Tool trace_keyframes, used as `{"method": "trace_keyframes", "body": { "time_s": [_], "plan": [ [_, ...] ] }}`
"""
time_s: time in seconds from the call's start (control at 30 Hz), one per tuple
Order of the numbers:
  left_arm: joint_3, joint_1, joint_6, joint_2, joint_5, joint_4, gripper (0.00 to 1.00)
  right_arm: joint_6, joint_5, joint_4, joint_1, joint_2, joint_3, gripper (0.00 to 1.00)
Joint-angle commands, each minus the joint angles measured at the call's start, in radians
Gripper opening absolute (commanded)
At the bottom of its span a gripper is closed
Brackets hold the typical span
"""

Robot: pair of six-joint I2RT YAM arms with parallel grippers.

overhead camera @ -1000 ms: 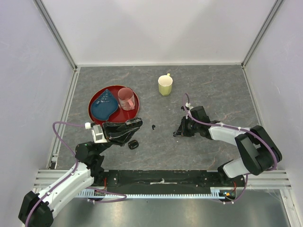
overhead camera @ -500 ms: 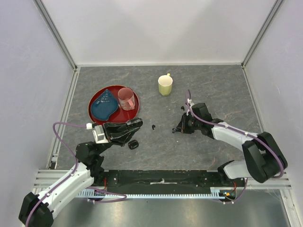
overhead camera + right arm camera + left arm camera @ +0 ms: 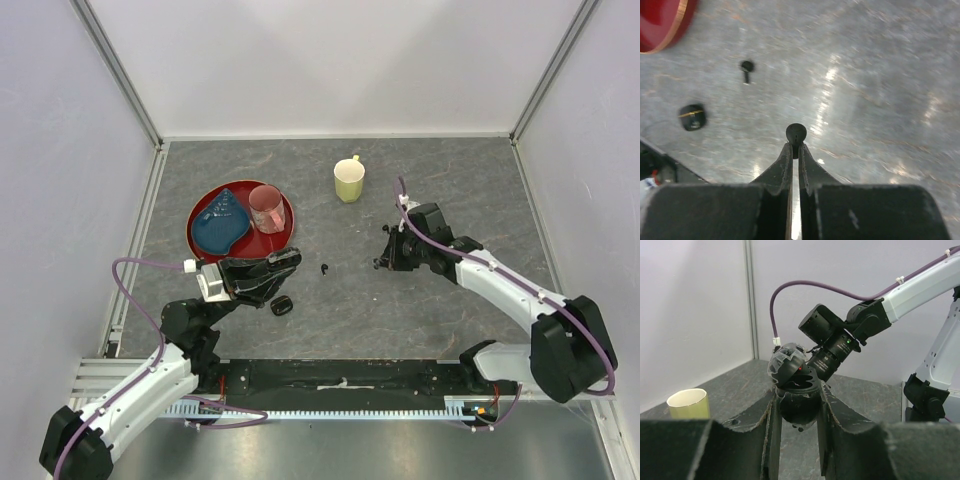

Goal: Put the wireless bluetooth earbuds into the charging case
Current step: Adjust the earbud at the center of the board.

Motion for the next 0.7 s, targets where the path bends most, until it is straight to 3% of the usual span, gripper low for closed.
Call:
{"method": "trace_keyframes", "body": {
  "time_s": [0.0, 0.1, 0.47, 0.67],
  "plan": [
    [0.018, 0.006, 0.026, 0.004, -0.010, 0.027, 0.02, -0.073, 0.135, -0.139, 0.003, 0.022, 0.023, 0.00],
    [0.020, 0.006, 0.019, 0.011, -0.007, 0.042, 0.02, -0.093, 0.251, -0.182, 0.029, 0.045, 0.018, 0.00],
    [0.029, 0.006, -0.001, 0.035, 0.010, 0.077, 0.02, -0.081, 0.351, -0.119, 0.127, 0.203, 0.020, 0.07],
    [0.030, 0.006, -0.001, 0.032, 0.009, 0.066, 0.02, -0.053, 0.364, -0.084, 0.175, 0.237, 0.036, 0.19]
  ]
}}
